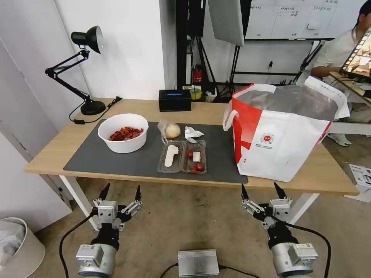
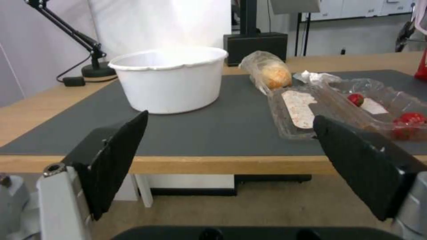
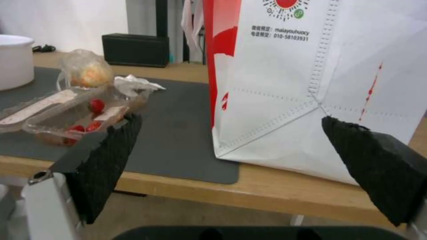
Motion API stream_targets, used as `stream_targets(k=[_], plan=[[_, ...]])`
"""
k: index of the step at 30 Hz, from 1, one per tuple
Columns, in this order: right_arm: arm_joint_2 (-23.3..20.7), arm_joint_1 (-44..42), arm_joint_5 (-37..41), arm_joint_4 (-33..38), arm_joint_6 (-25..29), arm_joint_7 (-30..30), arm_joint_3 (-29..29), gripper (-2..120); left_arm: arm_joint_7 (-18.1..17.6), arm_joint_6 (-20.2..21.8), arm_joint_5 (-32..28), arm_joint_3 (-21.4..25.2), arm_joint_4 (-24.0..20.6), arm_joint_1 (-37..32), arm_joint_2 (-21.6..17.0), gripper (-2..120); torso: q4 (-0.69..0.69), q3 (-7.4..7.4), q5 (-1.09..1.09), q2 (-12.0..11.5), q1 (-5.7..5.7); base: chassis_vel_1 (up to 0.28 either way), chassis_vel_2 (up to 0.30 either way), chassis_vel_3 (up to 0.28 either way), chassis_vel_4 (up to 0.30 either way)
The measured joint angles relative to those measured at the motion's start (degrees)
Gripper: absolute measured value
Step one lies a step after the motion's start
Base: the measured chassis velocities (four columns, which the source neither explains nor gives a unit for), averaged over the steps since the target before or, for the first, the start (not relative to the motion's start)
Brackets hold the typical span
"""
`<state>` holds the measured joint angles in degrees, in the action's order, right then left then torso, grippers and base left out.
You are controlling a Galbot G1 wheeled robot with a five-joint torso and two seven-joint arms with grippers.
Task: Pick up the trash from the table and place it into the takeout bag.
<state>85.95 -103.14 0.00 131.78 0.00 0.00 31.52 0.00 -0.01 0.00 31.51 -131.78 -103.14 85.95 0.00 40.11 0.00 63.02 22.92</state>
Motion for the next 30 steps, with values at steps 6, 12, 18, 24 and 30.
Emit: stream_targets(k=[6,12,18,24,30], plan=[[-0.2,0.13,0.06,-0.12,-0.11,0.0,-0.01,100,0.01,0.01,-0.06,0.0,0.0,0.03,0.0,100,0.0,0.0,0.0,0.0,0.0,0.0,0.0,0.0,0.0],[-3.9,3.36,1.48,-2.03,-2.24,-0.13,-0.14,100,-1.01,2.33,-1.75,-0.81,0.26,1.23,0.07,100,0.02,0.01,0.02,-0.01,0.0,0.0,0.0,0.0,0.0],[-13.97,12.37,7.09,-9.2,-9.89,-1.27,-0.5,100,-5.16,11.74,-8.44,-4.94,1.33,6.02,0.57,100,0.05,0.02,0.02,-0.01,0.01,0.0,0.0,0.0,0.0],[-15.45,13.96,7.92,-9.55,-7.1,-2.12,-0.19,100,-8.02,18.31,-14.7,-8.25,2.11,10.39,0.92,100,0.01,0.02,0.0,-0.02,0.01,0.0,0.0,0.0,0.0],[-15.07,13.8,7.81,-8.14,-6.74,-2.18,-0.08,100,-6.55,15.88,-17.37,-8.51,-0.36,12.85,0.69,100,0.0,0.0,0.02,-0.01,0.01,0.0,0.0,0.0,0.0]])
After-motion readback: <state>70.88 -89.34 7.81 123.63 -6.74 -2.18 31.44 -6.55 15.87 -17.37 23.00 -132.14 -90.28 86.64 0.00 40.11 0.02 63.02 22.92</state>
